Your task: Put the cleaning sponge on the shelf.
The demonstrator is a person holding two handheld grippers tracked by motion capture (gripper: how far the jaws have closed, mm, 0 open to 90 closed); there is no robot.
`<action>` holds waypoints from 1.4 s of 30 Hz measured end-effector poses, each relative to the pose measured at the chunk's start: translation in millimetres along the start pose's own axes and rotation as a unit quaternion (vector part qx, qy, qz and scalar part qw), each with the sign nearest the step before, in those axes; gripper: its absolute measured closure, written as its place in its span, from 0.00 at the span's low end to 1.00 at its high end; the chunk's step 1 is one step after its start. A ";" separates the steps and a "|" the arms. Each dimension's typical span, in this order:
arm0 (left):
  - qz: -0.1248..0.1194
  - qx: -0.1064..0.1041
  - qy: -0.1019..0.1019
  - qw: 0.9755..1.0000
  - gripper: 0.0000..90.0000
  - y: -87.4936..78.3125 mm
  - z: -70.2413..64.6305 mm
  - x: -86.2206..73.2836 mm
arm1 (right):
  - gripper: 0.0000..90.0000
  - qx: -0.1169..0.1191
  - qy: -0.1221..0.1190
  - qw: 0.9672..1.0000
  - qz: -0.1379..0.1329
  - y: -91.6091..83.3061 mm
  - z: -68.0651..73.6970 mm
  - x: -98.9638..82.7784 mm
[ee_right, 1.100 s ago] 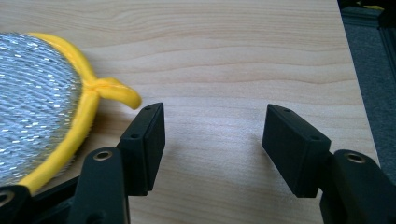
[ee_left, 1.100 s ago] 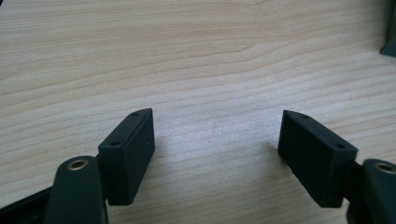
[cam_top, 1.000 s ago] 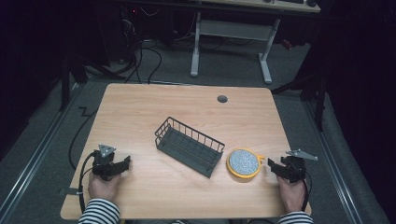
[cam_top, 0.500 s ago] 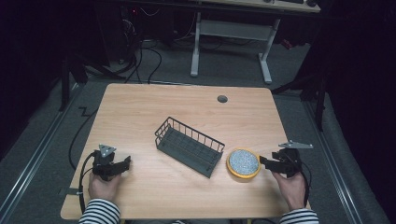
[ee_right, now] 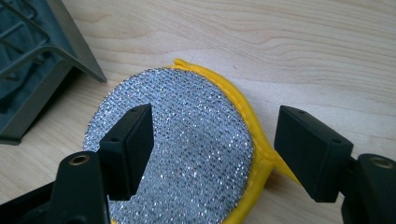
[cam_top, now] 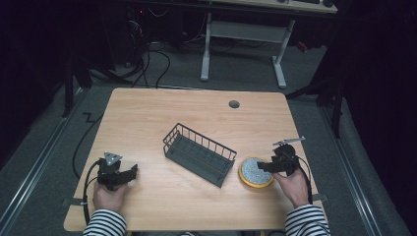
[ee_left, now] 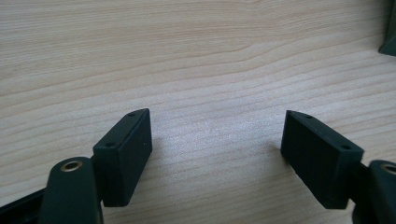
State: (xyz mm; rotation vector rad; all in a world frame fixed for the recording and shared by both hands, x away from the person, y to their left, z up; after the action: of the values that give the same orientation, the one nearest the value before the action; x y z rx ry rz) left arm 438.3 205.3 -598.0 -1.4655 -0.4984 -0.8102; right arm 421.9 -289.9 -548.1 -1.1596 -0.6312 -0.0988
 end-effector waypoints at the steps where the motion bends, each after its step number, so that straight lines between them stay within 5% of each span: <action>1: 0.000 0.000 0.000 1.000 0.28 0.0 0.0 0.0 | 0.31 0.001 0.000 1.000 0.005 2.0 -0.4 1.1; 13: 0.000 0.000 0.000 1.000 0.28 0.0 0.0 0.0 | 0.33 0.007 0.020 0.998 0.054 18.0 -11.7 0.5; 16: 0.000 0.000 0.000 1.000 0.28 0.1 0.0 0.0 | 0.43 0.037 0.031 0.997 0.058 22.3 -11.5 -2.0; 27: 0.000 0.000 -0.001 1.000 0.28 0.1 -0.1 0.1 | 0.84 0.061 0.025 0.997 0.049 17.7 -13.4 -4.9; 42: -0.001 0.001 -0.001 1.000 0.30 -0.1 0.2 0.2 | 0.90 0.057 0.007 0.998 0.015 1.9 -8.6 0.8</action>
State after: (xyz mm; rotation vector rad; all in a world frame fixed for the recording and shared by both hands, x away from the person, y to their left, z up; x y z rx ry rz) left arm 438.3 205.5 -597.8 -1.4634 -0.5023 -0.8099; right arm 426.8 -296.5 -551.4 -1.0564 -0.5982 -0.0442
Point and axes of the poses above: each handheld gripper's, and its own axes: y roughly forward along the jaws, x roughly out of its top, z roughly to its left, the point moved 9 cm from there along y, roughly forward along the jaws, and after that the axes turned 8 degrees about x, right-handed, at the moved point
